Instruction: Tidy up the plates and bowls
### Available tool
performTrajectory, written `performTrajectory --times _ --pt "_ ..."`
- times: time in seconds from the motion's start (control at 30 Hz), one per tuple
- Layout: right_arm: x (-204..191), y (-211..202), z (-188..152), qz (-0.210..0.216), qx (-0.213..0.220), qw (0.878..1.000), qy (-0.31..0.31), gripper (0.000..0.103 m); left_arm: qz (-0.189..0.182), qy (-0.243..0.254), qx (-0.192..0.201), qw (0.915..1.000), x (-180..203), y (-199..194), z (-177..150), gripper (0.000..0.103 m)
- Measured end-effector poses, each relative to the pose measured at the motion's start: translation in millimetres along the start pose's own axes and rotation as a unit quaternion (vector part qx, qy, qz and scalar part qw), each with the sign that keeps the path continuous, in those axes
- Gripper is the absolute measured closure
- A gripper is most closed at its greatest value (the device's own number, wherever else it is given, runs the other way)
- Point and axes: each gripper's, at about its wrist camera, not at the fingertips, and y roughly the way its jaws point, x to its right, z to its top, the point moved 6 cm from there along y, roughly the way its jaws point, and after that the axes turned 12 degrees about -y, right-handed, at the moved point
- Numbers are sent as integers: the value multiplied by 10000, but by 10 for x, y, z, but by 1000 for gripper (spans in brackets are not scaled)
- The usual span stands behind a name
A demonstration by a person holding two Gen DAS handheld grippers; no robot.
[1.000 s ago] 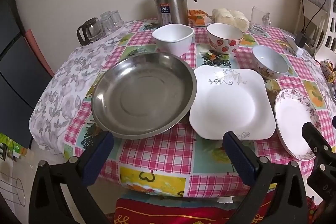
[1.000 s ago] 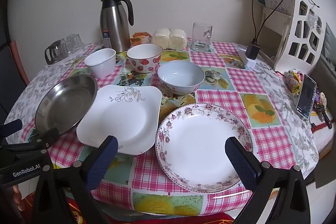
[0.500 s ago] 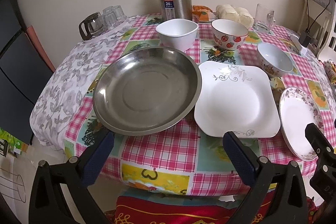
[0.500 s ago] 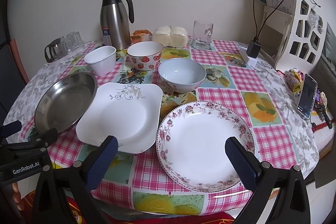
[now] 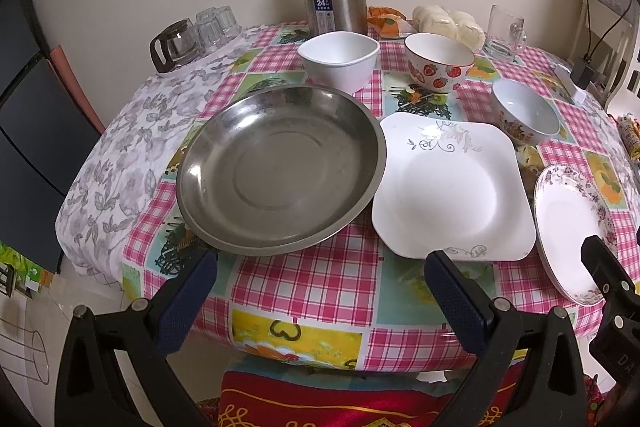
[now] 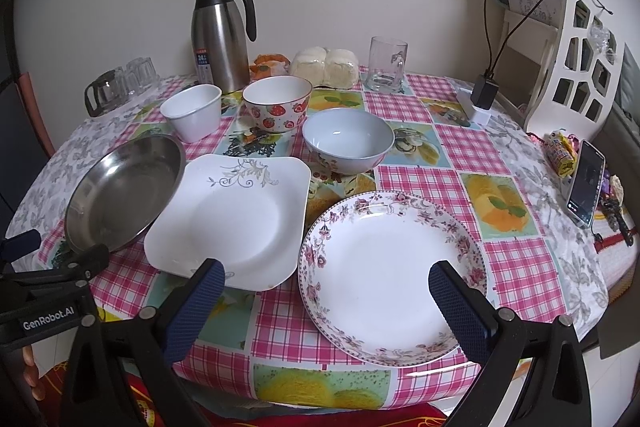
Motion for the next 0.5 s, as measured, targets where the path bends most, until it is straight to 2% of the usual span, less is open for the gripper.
performTrajectory --times 0.5 --pt "-11 14 -7 -6 -17 10000 -6 0 3 -31 -53 10000 1 13 3 0"
